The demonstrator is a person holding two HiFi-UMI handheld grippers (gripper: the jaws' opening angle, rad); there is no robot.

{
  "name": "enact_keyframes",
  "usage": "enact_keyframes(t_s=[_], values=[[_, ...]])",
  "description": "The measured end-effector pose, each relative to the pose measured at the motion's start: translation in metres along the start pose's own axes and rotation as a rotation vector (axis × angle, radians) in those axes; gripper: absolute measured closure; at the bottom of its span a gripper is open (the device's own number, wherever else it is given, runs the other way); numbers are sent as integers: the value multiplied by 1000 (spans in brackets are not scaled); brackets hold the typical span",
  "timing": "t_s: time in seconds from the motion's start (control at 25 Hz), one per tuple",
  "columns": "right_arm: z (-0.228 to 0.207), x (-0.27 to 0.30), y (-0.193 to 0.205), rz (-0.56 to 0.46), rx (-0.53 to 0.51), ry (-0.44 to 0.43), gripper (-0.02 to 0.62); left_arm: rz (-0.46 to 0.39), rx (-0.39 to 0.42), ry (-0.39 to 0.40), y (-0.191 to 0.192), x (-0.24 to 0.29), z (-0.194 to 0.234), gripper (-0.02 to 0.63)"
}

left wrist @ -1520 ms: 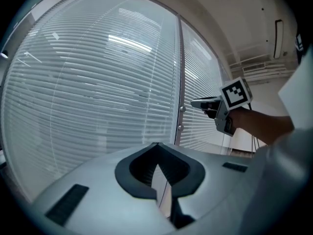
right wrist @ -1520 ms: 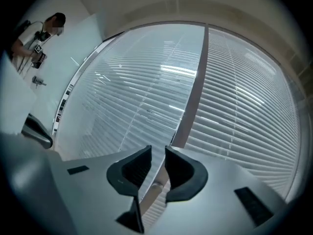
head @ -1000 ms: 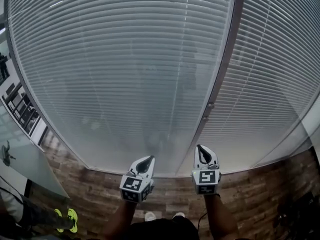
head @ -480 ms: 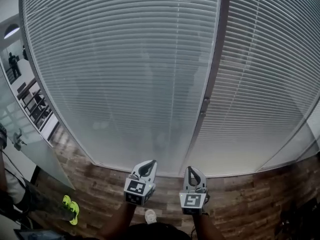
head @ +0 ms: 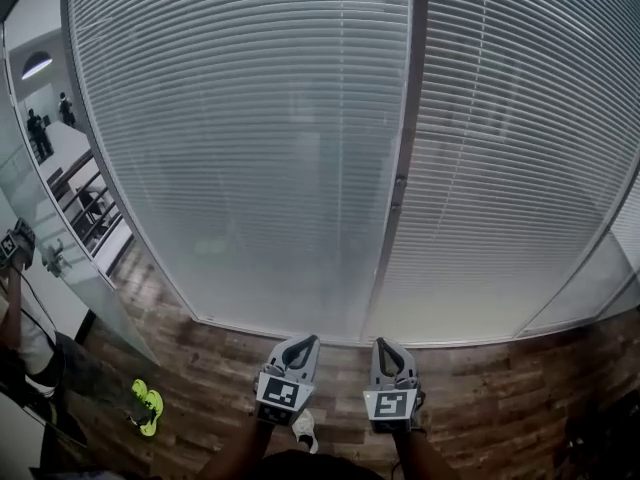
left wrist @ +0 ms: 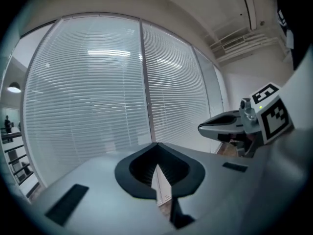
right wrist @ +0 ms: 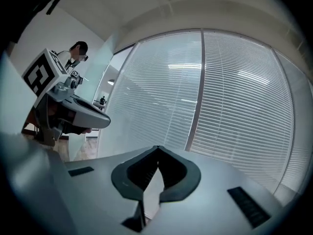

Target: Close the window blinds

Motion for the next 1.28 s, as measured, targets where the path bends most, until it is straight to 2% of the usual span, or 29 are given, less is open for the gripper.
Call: enact_keyframes(t_s=[0.08, 0.24, 0.4, 0.68, 0.84, 1.0, 1.16, 1.28], values=[[8, -15, -1, -3, 3, -17, 592, 15, -9, -4, 3, -19, -11, 606], [18, -39, -3, 4, 11, -37, 592, -38, -21, -15, 15, -46, -23, 606], [23, -44, 6, 33, 33, -59, 592, 57, -7, -23, 17, -58, -30, 606], [58, -67, 18, 80, 70, -34, 592, 66, 39, 2, 31, -99, -22, 606], [73, -62, 13, 114, 107, 0, 592, 51, 62, 12, 28, -121, -3, 606], [88, -61, 0, 102, 161, 33, 592, 23, 31, 27, 25, -150, 13, 606], [102, -74, -4, 120, 156, 81, 592, 23, 10, 35, 38, -181, 24, 606], [118, -86, -5, 151, 152, 104, 592, 18, -79, 29, 55, -202, 34, 606]])
Point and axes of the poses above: the fingertips, and each gripper's own axes: x forward along the fingers, z to its left, y out of its underside, the point moved 5 cm from there along -x, backward along the fingers, and after that the axes turned 7 degrees about -x, right-handed, at the moved point
